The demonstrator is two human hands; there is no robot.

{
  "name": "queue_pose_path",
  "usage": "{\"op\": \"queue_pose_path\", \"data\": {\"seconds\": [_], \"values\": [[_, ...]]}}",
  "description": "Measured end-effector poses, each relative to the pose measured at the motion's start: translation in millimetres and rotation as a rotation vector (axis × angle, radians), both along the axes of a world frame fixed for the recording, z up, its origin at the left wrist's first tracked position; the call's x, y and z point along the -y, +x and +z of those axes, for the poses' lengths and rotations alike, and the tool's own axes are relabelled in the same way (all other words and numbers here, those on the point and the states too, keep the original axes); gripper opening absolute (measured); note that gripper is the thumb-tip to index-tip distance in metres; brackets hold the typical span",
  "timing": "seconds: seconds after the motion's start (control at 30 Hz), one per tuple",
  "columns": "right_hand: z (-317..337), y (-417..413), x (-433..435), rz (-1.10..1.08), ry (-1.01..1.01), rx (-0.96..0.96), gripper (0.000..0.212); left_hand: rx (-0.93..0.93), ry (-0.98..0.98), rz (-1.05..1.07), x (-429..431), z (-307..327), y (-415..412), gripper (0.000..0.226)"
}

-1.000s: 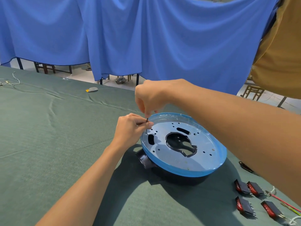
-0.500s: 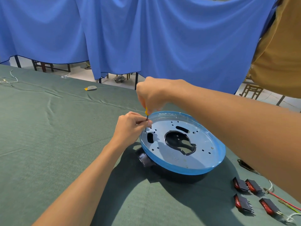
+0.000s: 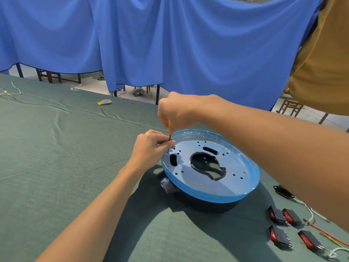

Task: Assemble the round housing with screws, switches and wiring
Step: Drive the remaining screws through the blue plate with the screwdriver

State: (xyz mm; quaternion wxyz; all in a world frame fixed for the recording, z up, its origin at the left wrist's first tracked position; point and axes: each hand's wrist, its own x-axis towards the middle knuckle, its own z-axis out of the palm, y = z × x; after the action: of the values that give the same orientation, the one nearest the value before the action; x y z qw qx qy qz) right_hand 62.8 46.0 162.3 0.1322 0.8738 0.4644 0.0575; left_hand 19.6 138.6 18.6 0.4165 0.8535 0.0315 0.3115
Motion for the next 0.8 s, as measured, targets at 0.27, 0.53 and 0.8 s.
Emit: {"op": "queue_pose_path", "data": {"seconds": [0.27, 0.53, 0.8], "values": [[-7.0, 7.2, -2.1, -0.202, 0.024, -0.067, 0.019, -0.006, 0.044, -0.005, 0.3, -0.7, 1.7, 0.009], [2.5, 5.1, 2.3, -0.006, -0.008, -0.078, 0.009, 0.014, 0.054, -0.015, -1.5, -1.8, 0.7, 0.009], [-2.4, 12.9, -12.7, -0.248, 0.060, -0.226, 0.021, 0.083, 0.074, 0.058, 0.9, -5.4, 3.9, 0.008]]}}
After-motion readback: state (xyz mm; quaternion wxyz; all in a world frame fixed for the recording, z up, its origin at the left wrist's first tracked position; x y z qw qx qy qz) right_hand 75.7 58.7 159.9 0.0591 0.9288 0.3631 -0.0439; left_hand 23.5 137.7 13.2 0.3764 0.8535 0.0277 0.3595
